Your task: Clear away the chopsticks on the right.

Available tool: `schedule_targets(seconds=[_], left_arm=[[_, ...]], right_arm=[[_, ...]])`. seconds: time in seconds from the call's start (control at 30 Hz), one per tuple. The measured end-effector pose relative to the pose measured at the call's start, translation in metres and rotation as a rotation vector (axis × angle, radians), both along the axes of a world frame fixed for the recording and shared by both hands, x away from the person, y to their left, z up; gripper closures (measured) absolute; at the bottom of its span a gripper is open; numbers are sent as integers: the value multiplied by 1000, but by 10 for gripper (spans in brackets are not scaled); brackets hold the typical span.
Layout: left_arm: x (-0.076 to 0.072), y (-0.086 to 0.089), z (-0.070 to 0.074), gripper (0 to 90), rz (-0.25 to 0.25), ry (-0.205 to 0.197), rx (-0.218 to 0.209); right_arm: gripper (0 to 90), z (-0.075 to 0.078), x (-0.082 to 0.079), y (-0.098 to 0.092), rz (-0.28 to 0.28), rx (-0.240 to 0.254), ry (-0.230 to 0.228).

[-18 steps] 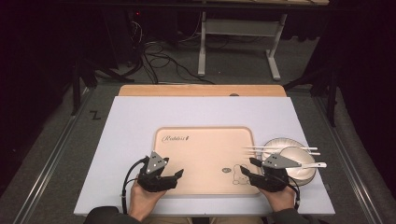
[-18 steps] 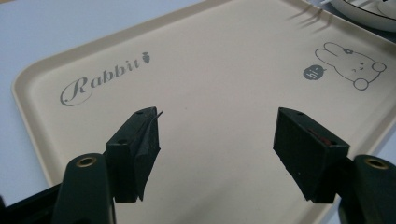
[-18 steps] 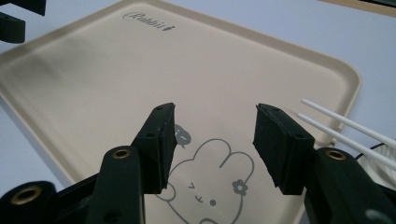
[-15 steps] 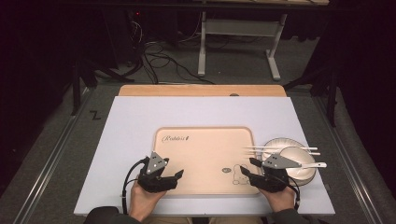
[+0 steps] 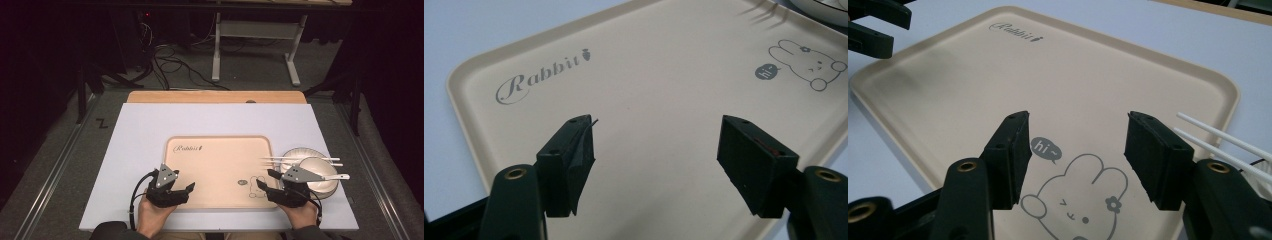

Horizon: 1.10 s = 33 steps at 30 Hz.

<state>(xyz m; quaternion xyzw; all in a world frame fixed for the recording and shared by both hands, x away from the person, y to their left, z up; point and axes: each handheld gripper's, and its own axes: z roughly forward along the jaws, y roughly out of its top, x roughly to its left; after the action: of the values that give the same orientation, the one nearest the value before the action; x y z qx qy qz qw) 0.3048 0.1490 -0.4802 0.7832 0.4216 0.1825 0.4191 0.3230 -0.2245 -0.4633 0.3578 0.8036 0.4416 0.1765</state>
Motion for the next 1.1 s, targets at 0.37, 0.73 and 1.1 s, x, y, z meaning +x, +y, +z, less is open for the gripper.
schedule_targets(seconds=[0.37,0.73,1.1], left_arm=[[-2,5,2,310,13,-6,-6],[-2,3,2,302,-6,-13,-5],[-1,3,2,302,-6,-11,-5]], right_arm=[[436,16,-8,-1,30,11,13],[485,37,-8,-27,18,-18,25],[520,47,-6,-47,-3,-56,-7]])
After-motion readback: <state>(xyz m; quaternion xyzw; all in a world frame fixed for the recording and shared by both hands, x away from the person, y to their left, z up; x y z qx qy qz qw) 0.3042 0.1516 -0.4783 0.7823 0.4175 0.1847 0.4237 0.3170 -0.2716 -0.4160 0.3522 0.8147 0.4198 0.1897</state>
